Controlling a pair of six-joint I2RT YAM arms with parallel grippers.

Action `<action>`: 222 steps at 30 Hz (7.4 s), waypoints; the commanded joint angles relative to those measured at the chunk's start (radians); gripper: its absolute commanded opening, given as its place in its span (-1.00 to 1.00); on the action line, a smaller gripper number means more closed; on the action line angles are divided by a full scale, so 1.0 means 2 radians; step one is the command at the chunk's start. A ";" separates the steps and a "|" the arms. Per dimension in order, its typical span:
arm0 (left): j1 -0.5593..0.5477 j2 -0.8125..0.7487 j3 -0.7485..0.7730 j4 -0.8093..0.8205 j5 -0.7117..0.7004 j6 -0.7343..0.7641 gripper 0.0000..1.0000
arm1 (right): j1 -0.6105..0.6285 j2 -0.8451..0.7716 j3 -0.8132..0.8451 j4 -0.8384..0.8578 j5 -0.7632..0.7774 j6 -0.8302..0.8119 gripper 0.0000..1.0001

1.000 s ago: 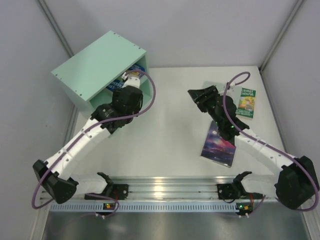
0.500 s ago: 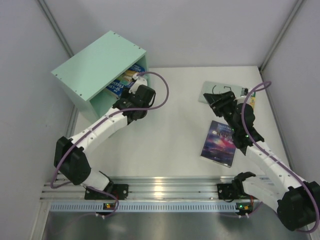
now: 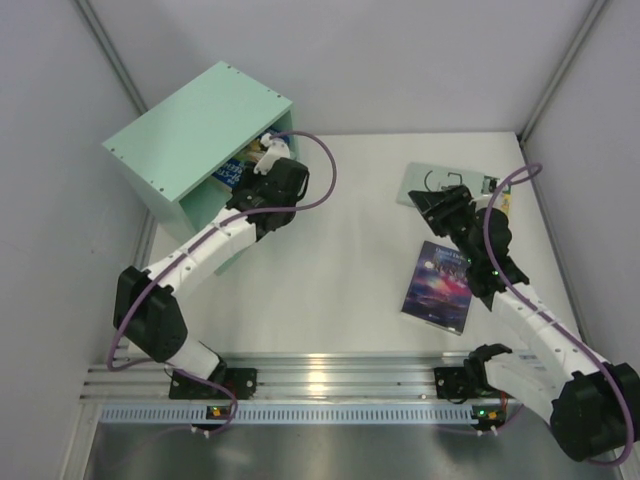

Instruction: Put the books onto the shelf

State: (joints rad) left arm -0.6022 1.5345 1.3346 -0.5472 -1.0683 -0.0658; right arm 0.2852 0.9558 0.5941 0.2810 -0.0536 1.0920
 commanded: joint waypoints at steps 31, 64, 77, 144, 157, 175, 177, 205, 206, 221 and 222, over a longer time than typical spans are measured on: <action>0.025 0.026 0.041 0.037 -0.011 0.026 -0.43 | -0.017 0.017 0.014 0.026 -0.012 -0.008 0.02; -0.016 0.136 0.130 0.221 0.083 0.304 -1.00 | -0.019 -0.012 0.024 -0.016 0.002 -0.028 -0.02; -0.002 0.168 0.140 0.235 0.085 0.327 -1.00 | -0.024 -0.018 0.046 -0.038 0.006 -0.036 -0.02; 0.028 0.152 0.143 0.117 0.103 0.192 -1.00 | -0.054 -0.052 0.032 -0.053 -0.015 -0.041 -0.03; -0.042 0.058 0.208 0.010 0.219 0.054 -0.66 | -0.088 0.005 0.129 -0.213 -0.019 -0.159 0.15; -0.113 -0.100 -0.094 0.141 0.577 -0.171 0.89 | -0.287 0.216 0.208 -0.256 -0.086 -0.271 0.94; -0.113 -0.108 -0.110 0.143 0.578 -0.179 0.89 | -0.287 0.244 0.234 -0.234 -0.100 -0.268 0.94; -0.099 -0.218 -0.117 0.059 0.490 -0.204 0.87 | -0.082 0.365 0.034 0.133 0.193 0.259 0.80; -0.099 -0.221 -0.114 0.057 0.489 -0.203 0.88 | -0.074 0.364 0.031 0.132 0.227 0.268 0.80; -0.095 -0.277 -0.067 0.016 0.433 -0.187 0.88 | -0.038 0.483 0.099 0.096 0.334 0.340 0.44; -0.095 -0.282 -0.065 0.017 0.432 -0.185 0.88 | -0.040 0.491 0.099 0.103 0.333 0.340 0.38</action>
State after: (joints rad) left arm -0.7963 1.0046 1.1564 -0.5037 -0.1585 -0.4580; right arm 0.2131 1.8751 0.7929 0.5076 0.5797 1.7657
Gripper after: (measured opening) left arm 0.939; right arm 0.702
